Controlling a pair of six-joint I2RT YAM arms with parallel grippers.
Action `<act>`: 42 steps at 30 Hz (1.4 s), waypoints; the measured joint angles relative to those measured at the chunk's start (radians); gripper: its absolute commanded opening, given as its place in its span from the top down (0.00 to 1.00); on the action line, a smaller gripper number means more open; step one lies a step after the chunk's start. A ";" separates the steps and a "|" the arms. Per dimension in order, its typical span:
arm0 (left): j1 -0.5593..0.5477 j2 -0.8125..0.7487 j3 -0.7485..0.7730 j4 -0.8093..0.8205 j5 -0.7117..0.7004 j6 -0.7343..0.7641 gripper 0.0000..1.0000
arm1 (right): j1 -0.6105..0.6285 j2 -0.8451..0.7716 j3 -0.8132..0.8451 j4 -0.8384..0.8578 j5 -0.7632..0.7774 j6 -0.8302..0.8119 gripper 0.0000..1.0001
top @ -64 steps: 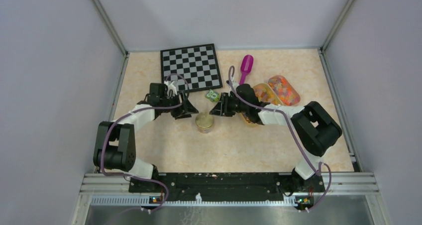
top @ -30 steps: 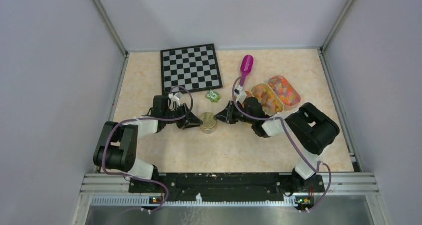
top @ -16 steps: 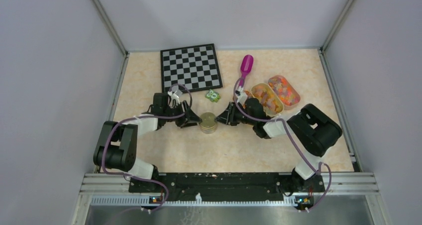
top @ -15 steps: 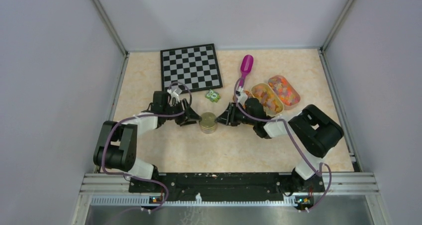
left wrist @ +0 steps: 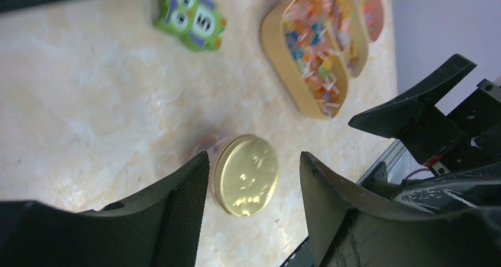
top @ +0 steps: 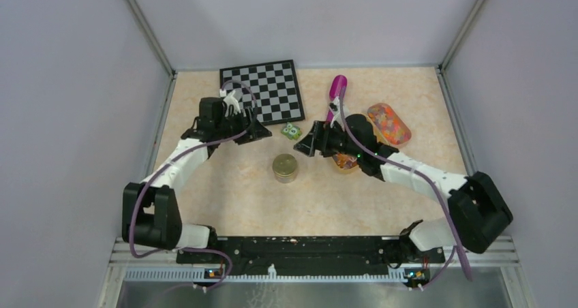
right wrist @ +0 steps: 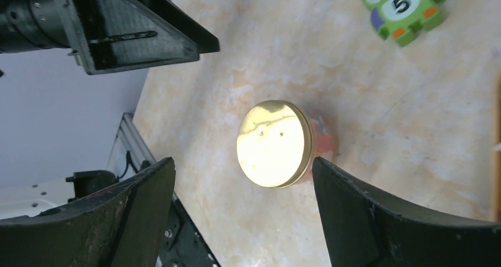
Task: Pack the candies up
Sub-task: Reset both arms
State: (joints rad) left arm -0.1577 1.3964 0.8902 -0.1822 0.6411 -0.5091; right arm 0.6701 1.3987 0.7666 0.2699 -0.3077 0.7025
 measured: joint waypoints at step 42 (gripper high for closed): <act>-0.117 -0.594 0.017 -0.002 -0.053 0.210 0.01 | -0.001 -0.793 0.108 -0.662 0.518 -0.282 0.12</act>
State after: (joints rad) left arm -0.2752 0.8028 0.9070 -0.1837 0.5884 -0.2989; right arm 0.6689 0.6060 0.8745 -0.3923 0.2104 0.4206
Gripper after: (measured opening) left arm 0.987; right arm 0.877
